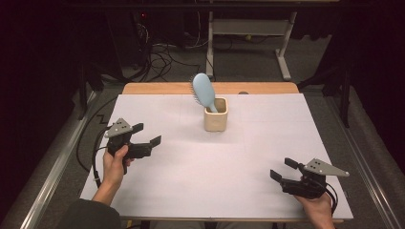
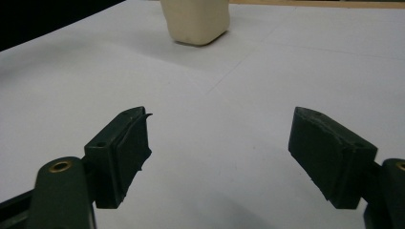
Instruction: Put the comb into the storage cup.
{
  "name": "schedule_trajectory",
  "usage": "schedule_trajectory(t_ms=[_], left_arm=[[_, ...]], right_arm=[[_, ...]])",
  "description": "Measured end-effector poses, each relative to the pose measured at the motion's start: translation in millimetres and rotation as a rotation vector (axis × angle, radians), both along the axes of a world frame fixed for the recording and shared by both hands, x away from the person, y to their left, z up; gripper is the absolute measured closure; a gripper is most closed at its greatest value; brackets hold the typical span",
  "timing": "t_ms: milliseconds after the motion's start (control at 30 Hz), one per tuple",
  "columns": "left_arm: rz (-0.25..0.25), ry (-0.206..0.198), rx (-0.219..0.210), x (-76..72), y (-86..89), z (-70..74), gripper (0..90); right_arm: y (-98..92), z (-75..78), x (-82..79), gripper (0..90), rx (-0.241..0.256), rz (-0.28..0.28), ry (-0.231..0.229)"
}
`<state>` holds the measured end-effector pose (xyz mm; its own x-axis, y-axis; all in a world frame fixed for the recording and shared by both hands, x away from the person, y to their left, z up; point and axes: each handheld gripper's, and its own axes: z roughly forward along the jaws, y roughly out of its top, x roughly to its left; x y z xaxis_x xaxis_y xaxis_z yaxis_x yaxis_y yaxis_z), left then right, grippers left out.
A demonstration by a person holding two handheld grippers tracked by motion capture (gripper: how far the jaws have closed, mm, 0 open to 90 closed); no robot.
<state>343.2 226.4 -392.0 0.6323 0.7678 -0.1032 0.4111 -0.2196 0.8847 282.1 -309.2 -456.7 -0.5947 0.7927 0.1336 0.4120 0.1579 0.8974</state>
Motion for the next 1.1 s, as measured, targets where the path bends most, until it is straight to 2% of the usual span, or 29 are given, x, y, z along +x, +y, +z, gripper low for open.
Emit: schedule_trajectory(t_ms=[1100], left_arm=[[0.011,-0.008,0.001,-26.0,12.6,-11.9,15.6]], right_arm=[[0.3,0.0,-0.1,22.3,-0.003,-0.001,0.001]])
